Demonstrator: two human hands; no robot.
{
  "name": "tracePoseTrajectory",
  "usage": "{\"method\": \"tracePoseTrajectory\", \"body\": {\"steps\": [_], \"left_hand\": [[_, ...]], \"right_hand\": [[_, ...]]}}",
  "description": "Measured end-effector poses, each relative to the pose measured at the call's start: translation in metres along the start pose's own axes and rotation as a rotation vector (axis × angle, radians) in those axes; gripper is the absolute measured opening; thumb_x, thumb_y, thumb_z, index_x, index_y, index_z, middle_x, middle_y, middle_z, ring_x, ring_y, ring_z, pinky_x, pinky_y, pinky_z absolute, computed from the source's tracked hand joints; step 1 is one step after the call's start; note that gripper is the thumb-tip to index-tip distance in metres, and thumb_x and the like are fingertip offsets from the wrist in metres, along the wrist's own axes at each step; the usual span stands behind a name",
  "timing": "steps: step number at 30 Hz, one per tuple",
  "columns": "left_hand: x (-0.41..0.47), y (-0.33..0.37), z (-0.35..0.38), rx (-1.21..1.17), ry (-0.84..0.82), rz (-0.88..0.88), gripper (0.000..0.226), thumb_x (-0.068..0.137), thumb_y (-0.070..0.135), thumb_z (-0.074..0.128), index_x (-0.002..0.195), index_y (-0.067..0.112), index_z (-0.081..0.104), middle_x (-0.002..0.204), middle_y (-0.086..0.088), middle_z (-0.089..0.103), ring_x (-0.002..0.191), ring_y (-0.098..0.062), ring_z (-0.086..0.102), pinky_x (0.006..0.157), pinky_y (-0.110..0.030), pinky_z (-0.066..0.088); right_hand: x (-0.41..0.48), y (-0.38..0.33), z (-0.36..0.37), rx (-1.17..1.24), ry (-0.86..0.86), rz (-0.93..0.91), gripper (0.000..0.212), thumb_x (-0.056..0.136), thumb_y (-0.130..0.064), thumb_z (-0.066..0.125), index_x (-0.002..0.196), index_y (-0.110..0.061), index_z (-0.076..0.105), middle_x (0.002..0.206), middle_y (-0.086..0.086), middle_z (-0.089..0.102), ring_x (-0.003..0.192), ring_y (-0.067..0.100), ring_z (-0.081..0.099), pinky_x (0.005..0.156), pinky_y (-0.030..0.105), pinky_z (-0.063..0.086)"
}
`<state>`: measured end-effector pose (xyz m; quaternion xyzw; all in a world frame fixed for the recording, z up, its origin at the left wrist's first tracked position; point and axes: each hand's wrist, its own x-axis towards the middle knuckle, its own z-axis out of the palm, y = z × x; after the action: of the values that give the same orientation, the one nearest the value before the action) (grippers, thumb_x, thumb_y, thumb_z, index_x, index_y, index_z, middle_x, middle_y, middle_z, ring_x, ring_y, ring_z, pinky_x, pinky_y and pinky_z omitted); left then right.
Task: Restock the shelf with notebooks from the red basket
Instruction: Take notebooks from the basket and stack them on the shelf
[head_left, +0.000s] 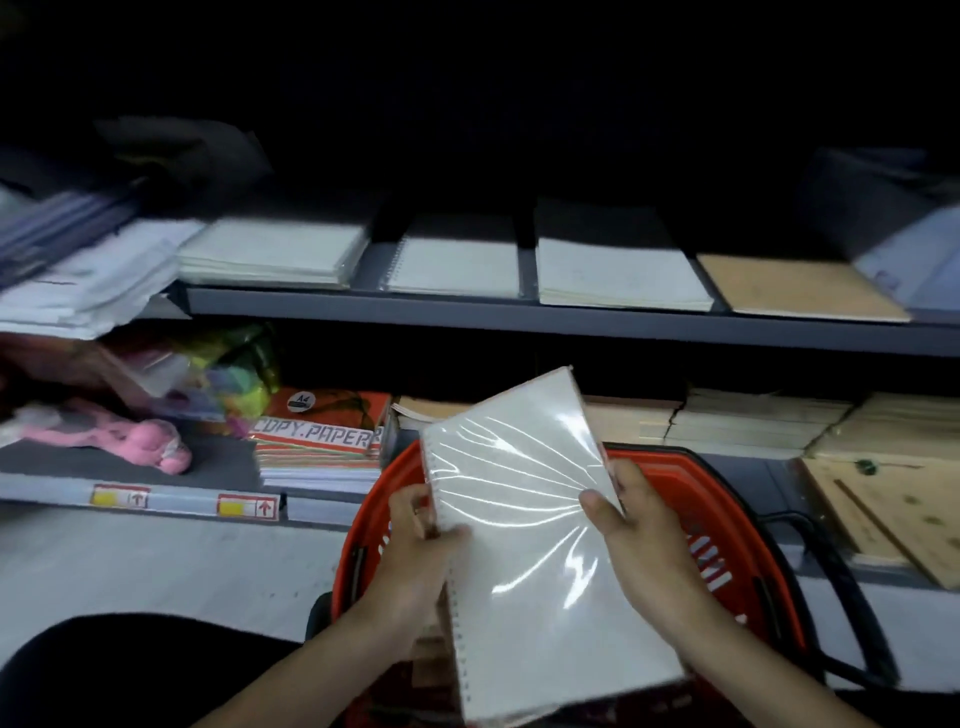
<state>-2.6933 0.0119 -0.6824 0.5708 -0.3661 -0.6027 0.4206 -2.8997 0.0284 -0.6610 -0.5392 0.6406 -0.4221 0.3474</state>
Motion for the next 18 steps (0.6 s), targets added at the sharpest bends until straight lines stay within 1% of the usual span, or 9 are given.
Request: {"method": "tracePoseTrajectory", "body": {"steps": [2, 4, 7, 9, 10, 12, 14, 16, 18], "left_hand": [[-0.006, 0.018, -0.01, -0.126, -0.092, 0.06, 0.051, 0.086, -0.005, 0.063, 0.12, 0.028, 0.046, 0.105, -0.01, 0.072, 0.097, -0.033, 0.068, 0.083, -0.051, 0.055], [-0.011, 0.03, -0.013, -0.193, -0.204, 0.118, 0.053, 0.086, 0.004, 0.068, 0.126, 0.03, 0.047, 0.113, -0.013, 0.071, 0.104, -0.037, 0.067, 0.088, -0.053, 0.053], [-0.021, 0.044, -0.002, -0.146, -0.305, 0.234, 0.048, 0.082, 0.017, 0.071, 0.126, 0.023, 0.053, 0.118, -0.006, 0.07, 0.106, -0.025, 0.069, 0.082, -0.033, 0.056], [-0.022, 0.059, 0.006, -0.136, -0.248, 0.292, 0.031, 0.092, 0.016, 0.063, 0.12, 0.028, 0.058, 0.115, 0.0, 0.072, 0.104, -0.018, 0.069, 0.078, -0.026, 0.055], [-0.018, 0.068, 0.007, -0.147, -0.216, 0.331, 0.026, 0.095, 0.015, 0.057, 0.116, 0.03, 0.062, 0.114, -0.001, 0.072, 0.103, -0.018, 0.07, 0.077, -0.027, 0.055], [-0.004, 0.096, 0.004, -0.152, -0.144, 0.443, 0.019, 0.097, 0.016, 0.055, 0.112, 0.024, 0.065, 0.108, -0.005, 0.073, 0.097, -0.022, 0.07, 0.076, -0.03, 0.055], [0.015, 0.131, -0.004, -0.131, -0.081, 0.554, 0.017, 0.097, 0.017, 0.055, 0.111, 0.015, 0.065, 0.101, -0.008, 0.074, 0.088, -0.022, 0.07, 0.074, -0.031, 0.056], [0.035, 0.165, -0.018, -0.106, -0.043, 0.611, 0.02, 0.099, 0.011, 0.05, 0.114, 0.011, 0.065, 0.1, -0.008, 0.075, 0.087, -0.019, 0.07, 0.075, -0.029, 0.056], [0.054, 0.193, -0.038, -0.061, 0.0, 0.649, 0.022, 0.099, 0.009, 0.05, 0.114, 0.01, 0.066, 0.104, -0.009, 0.074, 0.096, -0.022, 0.07, 0.083, -0.033, 0.056]], "right_hand": [[-0.002, -0.02, -0.012, 0.149, 0.022, -0.013, 0.03, 0.096, -0.005, 0.054, 0.101, -0.034, 0.063, 0.102, -0.009, 0.073, 0.098, 0.015, 0.068, 0.087, 0.041, 0.049], [-0.003, -0.038, -0.02, 0.27, 0.058, 0.0, 0.031, 0.096, -0.003, 0.053, 0.098, -0.032, 0.065, 0.098, 0.0, 0.075, 0.091, 0.025, 0.07, 0.085, 0.047, 0.05], [0.008, -0.067, -0.03, 0.357, 0.152, -0.04, 0.029, 0.096, -0.005, 0.054, 0.094, -0.032, 0.066, 0.093, 0.002, 0.076, 0.084, 0.024, 0.071, 0.08, 0.043, 0.051], [0.024, -0.092, -0.034, 0.401, 0.188, -0.074, 0.023, 0.096, -0.008, 0.055, 0.092, -0.028, 0.066, 0.09, 0.001, 0.076, 0.082, 0.024, 0.07, 0.078, 0.042, 0.051], [0.034, -0.104, -0.035, 0.419, 0.189, -0.095, 0.02, 0.096, -0.009, 0.056, 0.093, -0.026, 0.065, 0.09, 0.0, 0.076, 0.082, 0.023, 0.071, 0.078, 0.041, 0.052], [0.052, -0.125, -0.034, 0.408, 0.141, -0.108, 0.014, 0.095, -0.015, 0.06, 0.099, -0.028, 0.064, 0.095, -0.003, 0.076, 0.087, 0.021, 0.072, 0.08, 0.04, 0.055], [0.066, -0.138, -0.024, 0.398, 0.063, -0.069, 0.025, 0.091, -0.019, 0.066, 0.109, -0.034, 0.058, 0.101, -0.004, 0.074, 0.092, 0.021, 0.072, 0.082, 0.043, 0.056], [0.073, -0.145, -0.007, 0.38, -0.02, -0.018, 0.038, 0.09, -0.014, 0.067, 0.119, -0.034, 0.052, 0.107, -0.005, 0.072, 0.093, 0.024, 0.072, 0.085, 0.047, 0.056], [0.078, -0.152, 0.016, 0.426, -0.098, 0.016, 0.036, 0.093, -0.007, 0.061, 0.12, -0.029, 0.051, 0.105, 0.002, 0.071, 0.079, 0.03, 0.073, 0.069, 0.044, 0.06]]}}
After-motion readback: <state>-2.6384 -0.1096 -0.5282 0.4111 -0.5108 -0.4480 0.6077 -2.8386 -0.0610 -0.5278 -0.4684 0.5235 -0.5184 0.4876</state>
